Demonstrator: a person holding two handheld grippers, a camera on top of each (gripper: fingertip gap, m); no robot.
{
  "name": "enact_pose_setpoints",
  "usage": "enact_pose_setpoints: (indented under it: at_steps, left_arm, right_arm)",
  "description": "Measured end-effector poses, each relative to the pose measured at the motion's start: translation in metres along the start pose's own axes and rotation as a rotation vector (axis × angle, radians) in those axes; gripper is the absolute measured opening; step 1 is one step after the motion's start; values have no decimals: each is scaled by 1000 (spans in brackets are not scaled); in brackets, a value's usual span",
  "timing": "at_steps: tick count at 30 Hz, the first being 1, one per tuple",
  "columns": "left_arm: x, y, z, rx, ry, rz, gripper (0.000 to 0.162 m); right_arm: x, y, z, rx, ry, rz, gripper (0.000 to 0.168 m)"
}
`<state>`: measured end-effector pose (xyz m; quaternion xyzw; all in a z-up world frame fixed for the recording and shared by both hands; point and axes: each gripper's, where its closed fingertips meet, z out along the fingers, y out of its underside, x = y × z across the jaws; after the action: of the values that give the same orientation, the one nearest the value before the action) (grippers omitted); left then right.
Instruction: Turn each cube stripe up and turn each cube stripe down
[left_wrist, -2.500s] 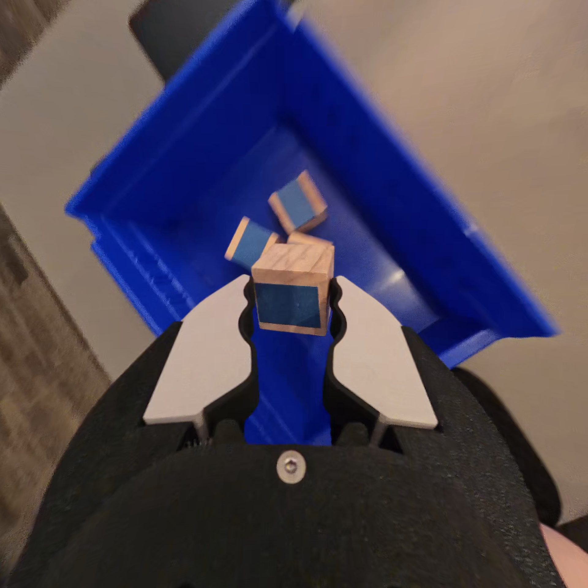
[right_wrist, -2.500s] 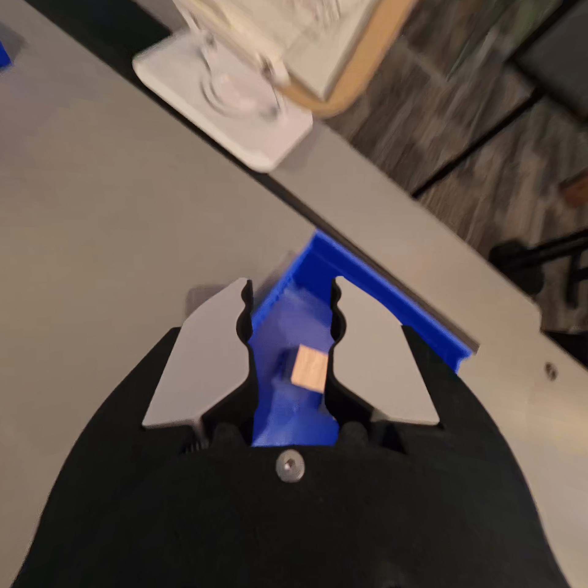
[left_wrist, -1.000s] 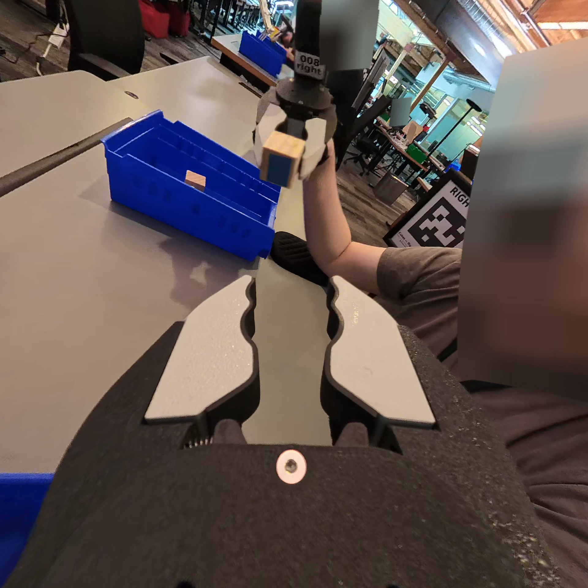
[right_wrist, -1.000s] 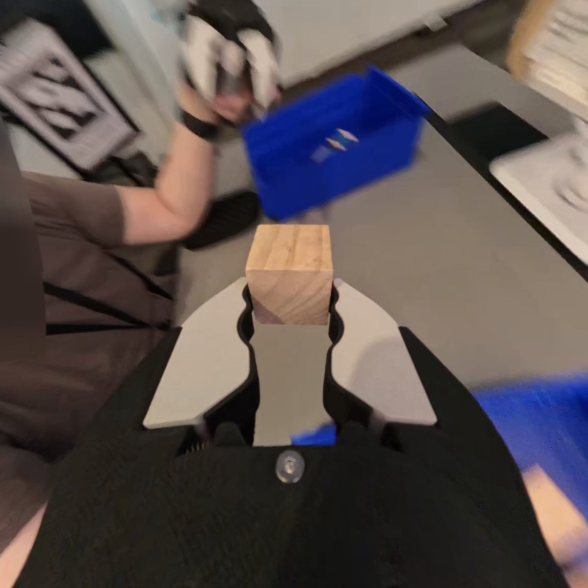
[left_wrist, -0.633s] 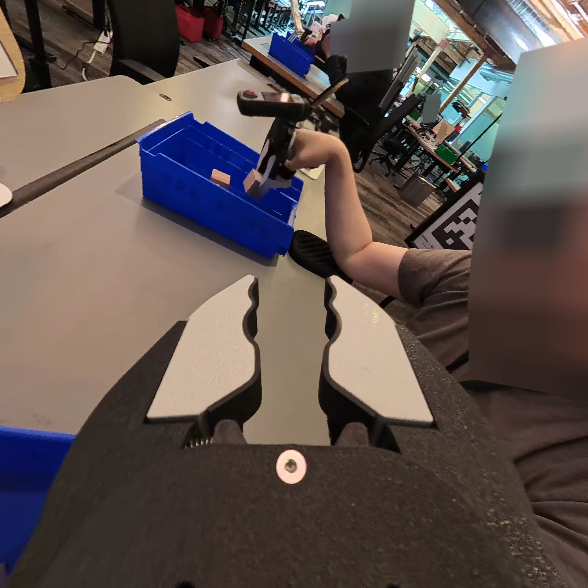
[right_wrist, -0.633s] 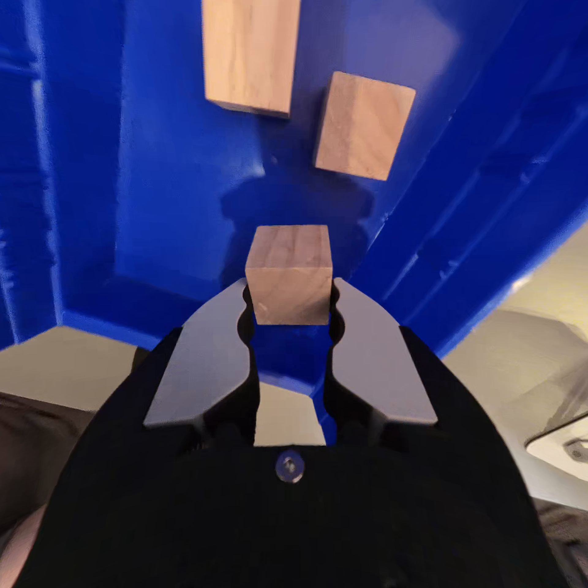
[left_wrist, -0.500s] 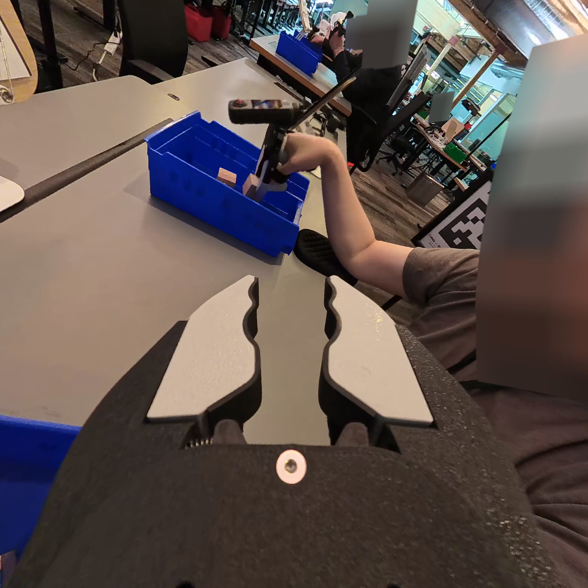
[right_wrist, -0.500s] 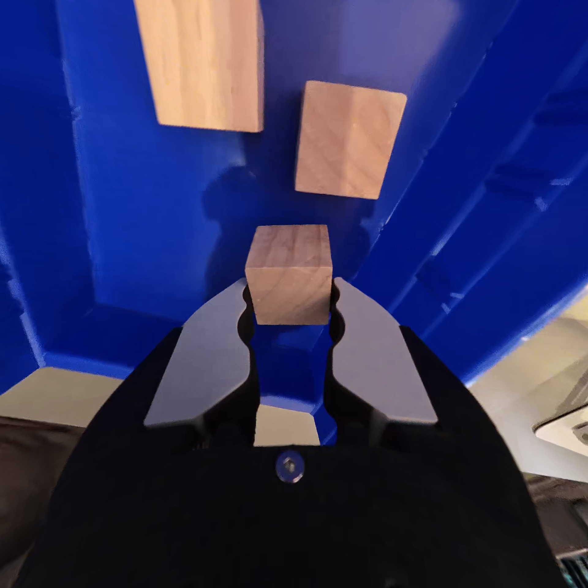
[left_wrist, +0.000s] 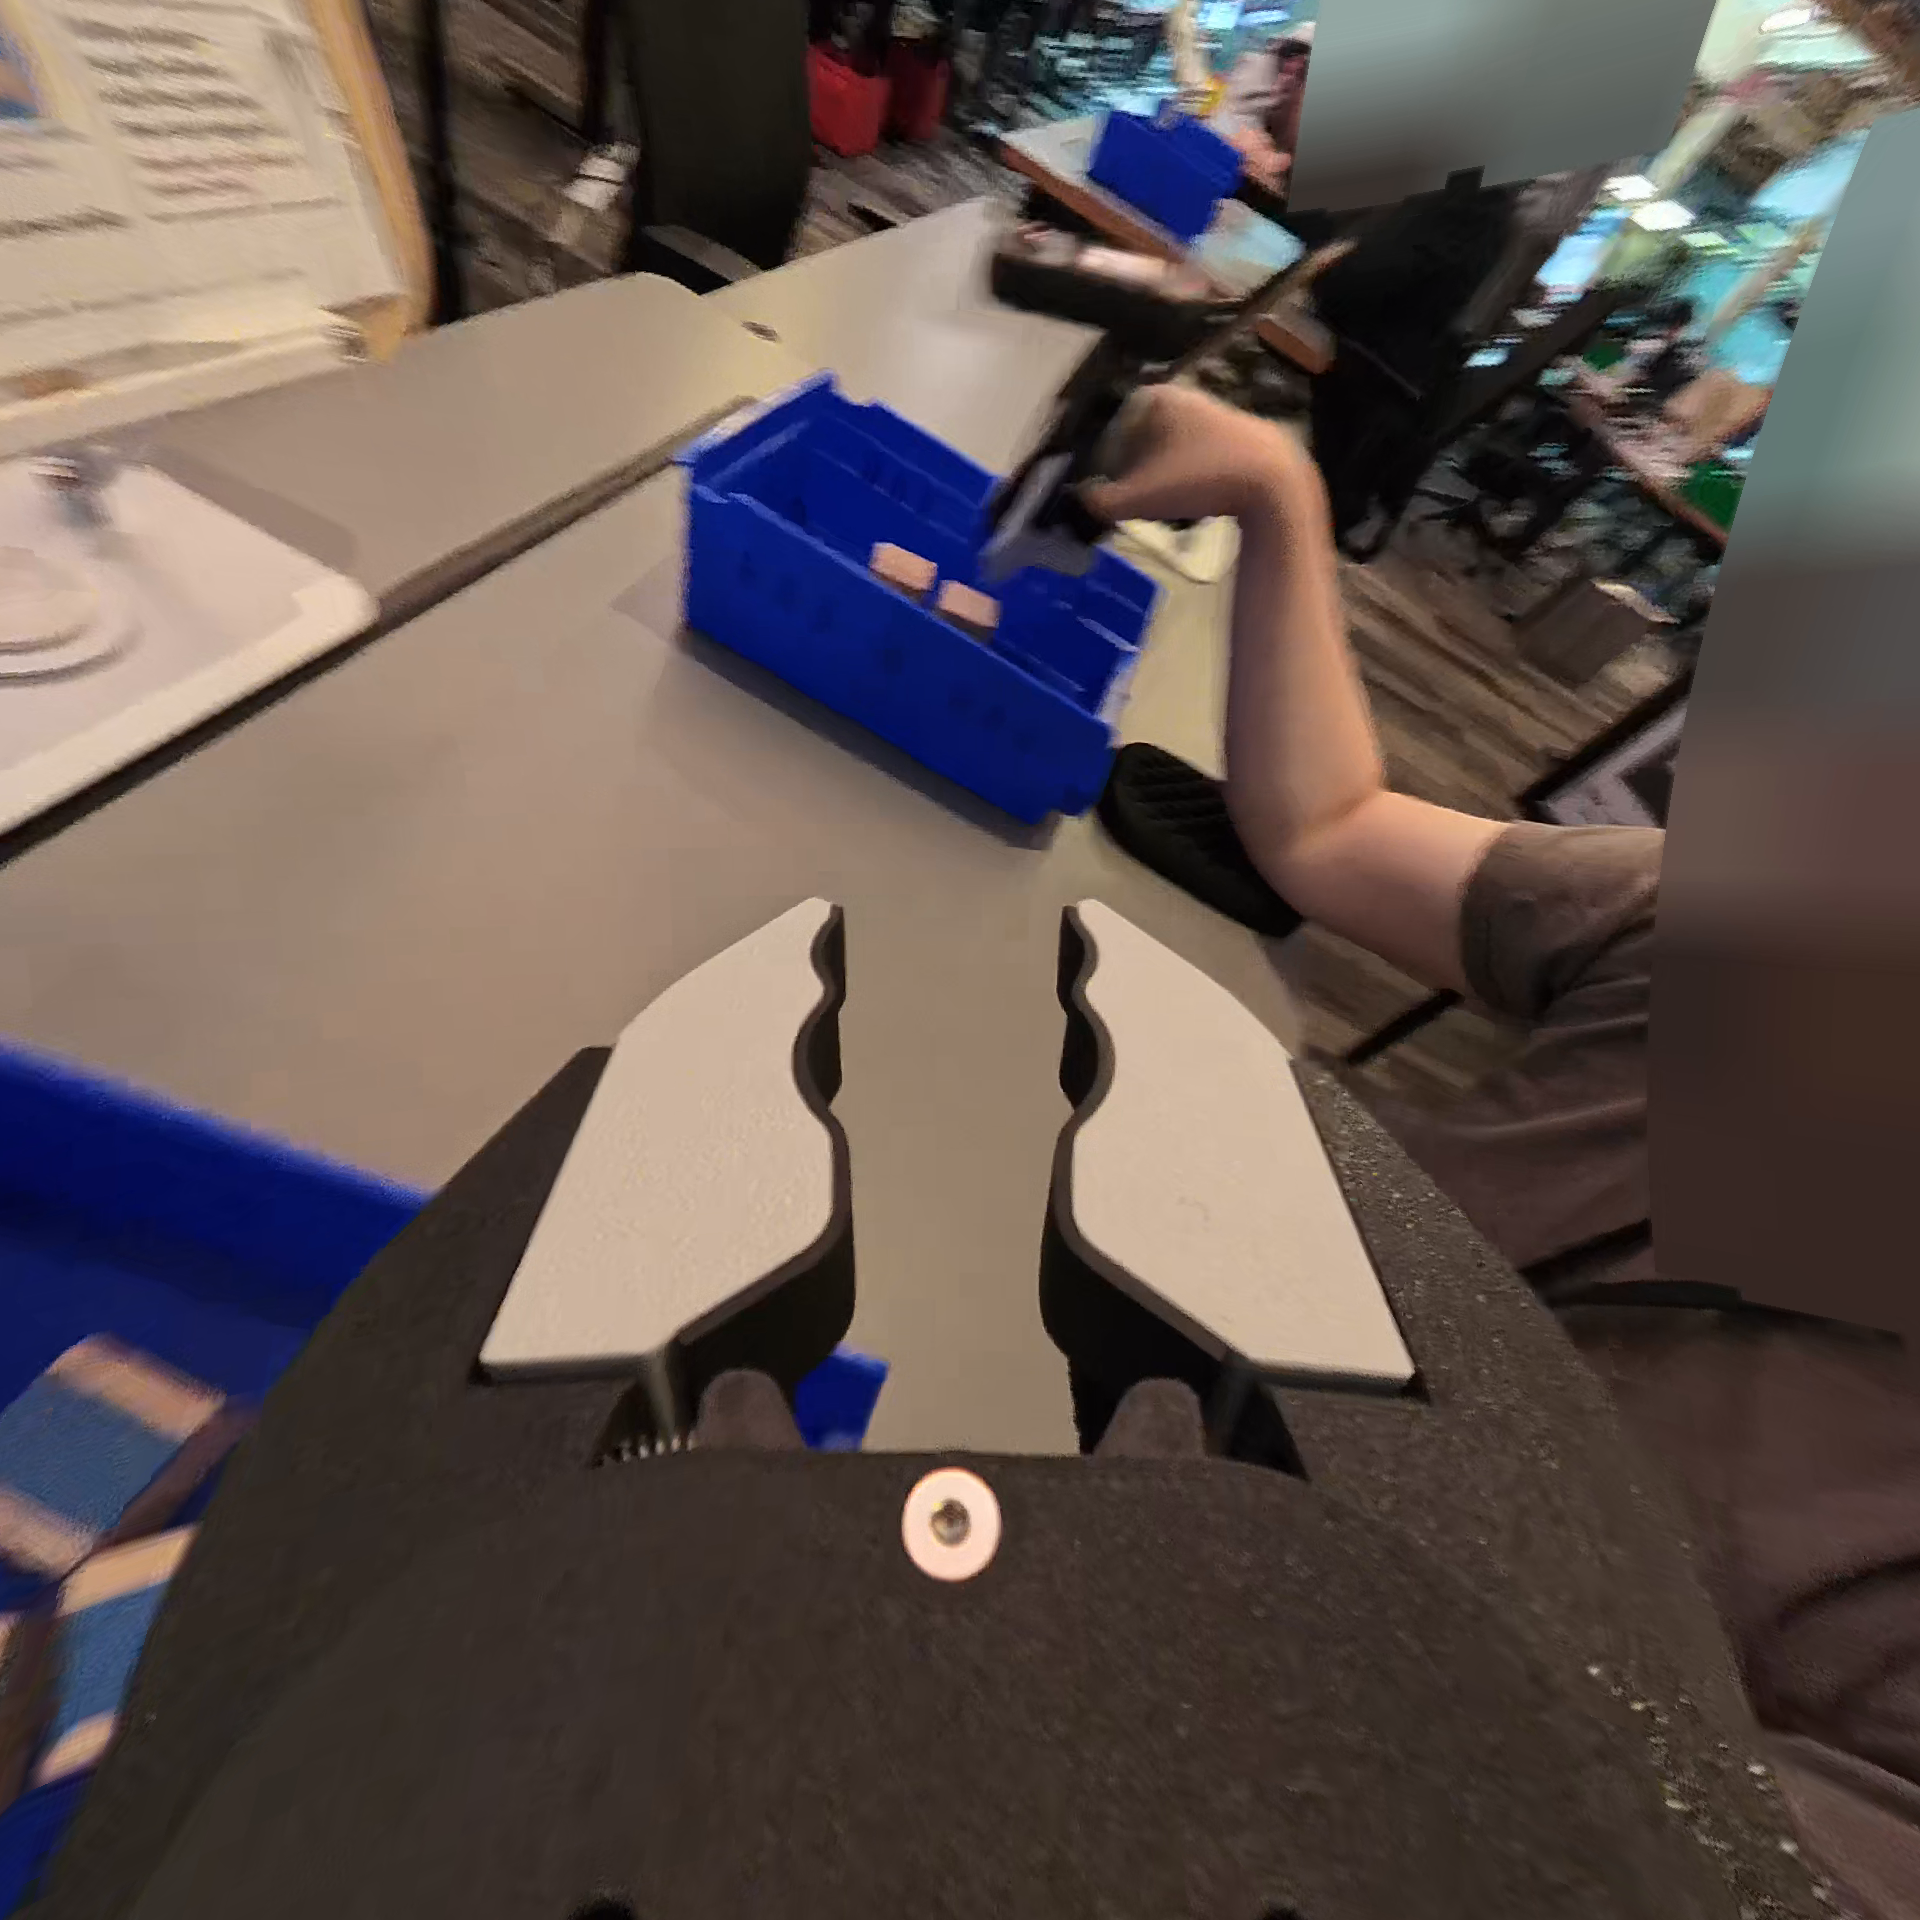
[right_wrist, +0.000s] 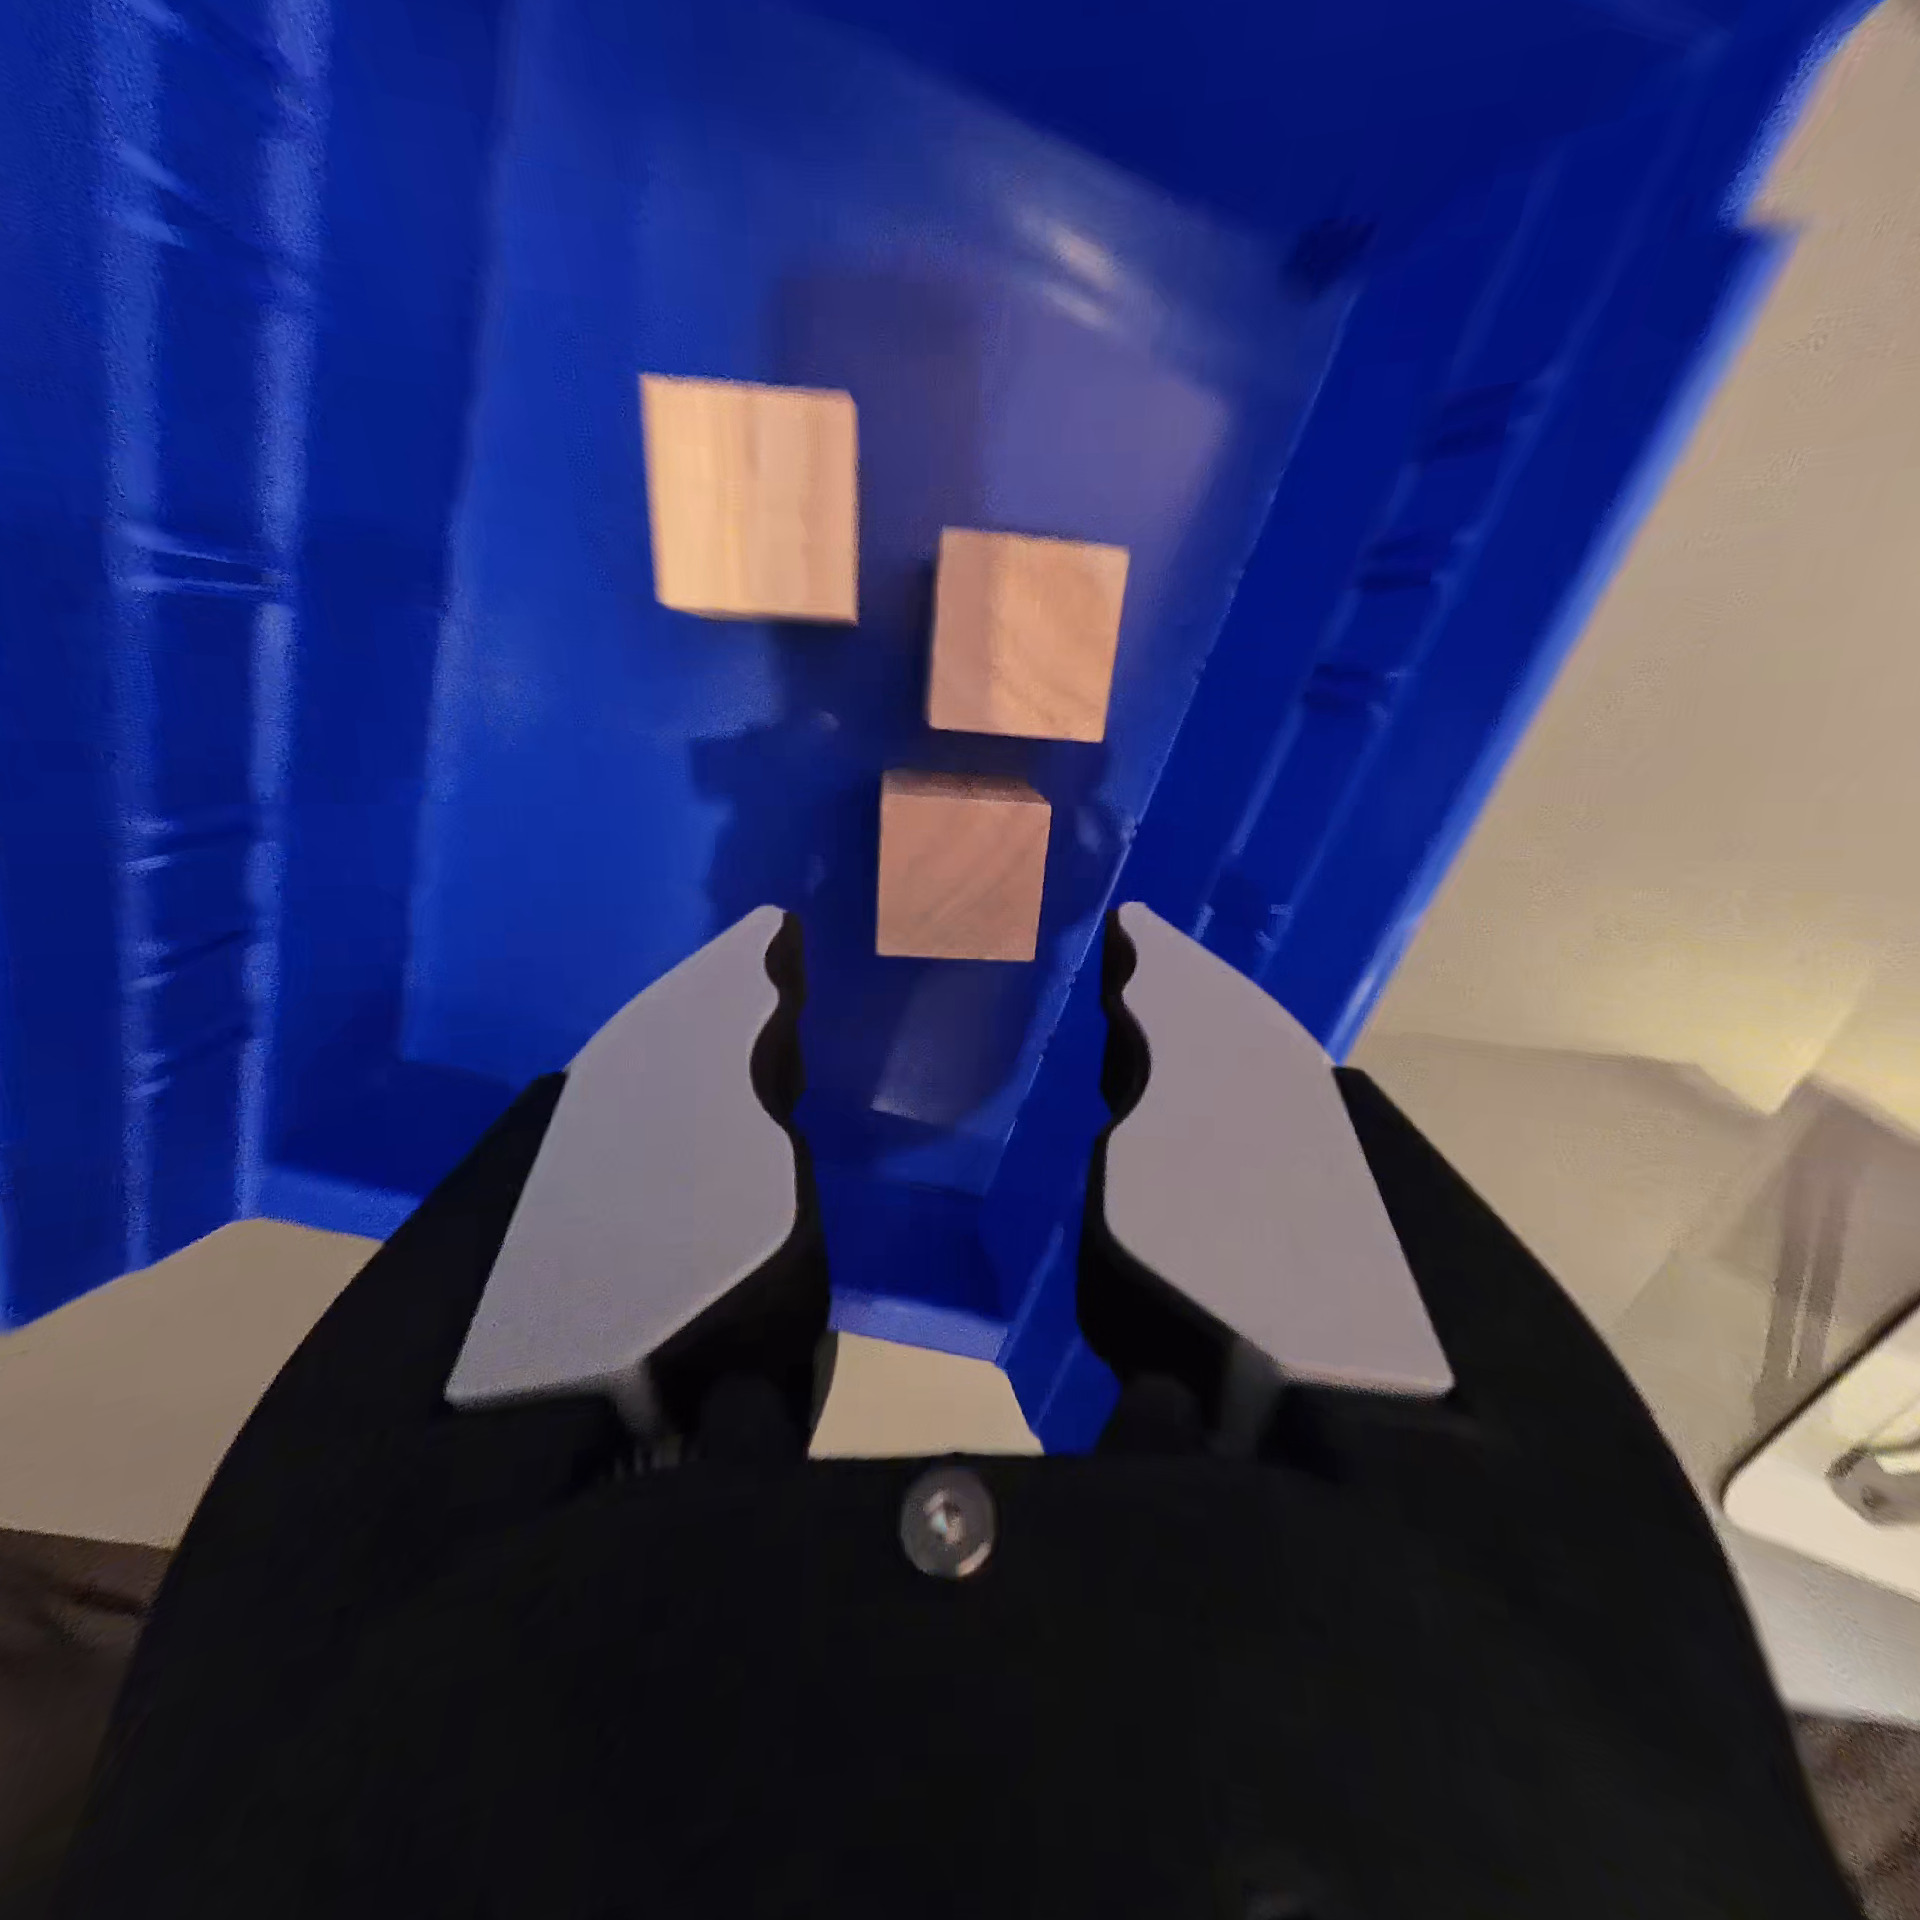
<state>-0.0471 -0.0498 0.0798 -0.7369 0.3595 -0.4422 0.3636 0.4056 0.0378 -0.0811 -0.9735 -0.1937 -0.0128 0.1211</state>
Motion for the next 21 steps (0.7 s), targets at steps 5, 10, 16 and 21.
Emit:
enact_pose_setpoints:
  at_steps: [5, 10, 16, 21]
  left_arm:
    - [-83, 19, -66, -32, -547, 12, 37]
    - [-140, 88, -106, -346, -830, -147, 43]
    - [-168, 131, -76, -600, -753, -44, 49]
    - [-180, 156, -62, -720, -703, 0, 52]
  right_arm:
    - [-14, -37, -75, 376, 76, -70, 57]
    - [-49, -53, -117, 556, 98, -170, 55]
    - [-82, -59, -116, 555, 86, -289, 55]
    - [-85, -61, -103, 506, 93, -314, 55]
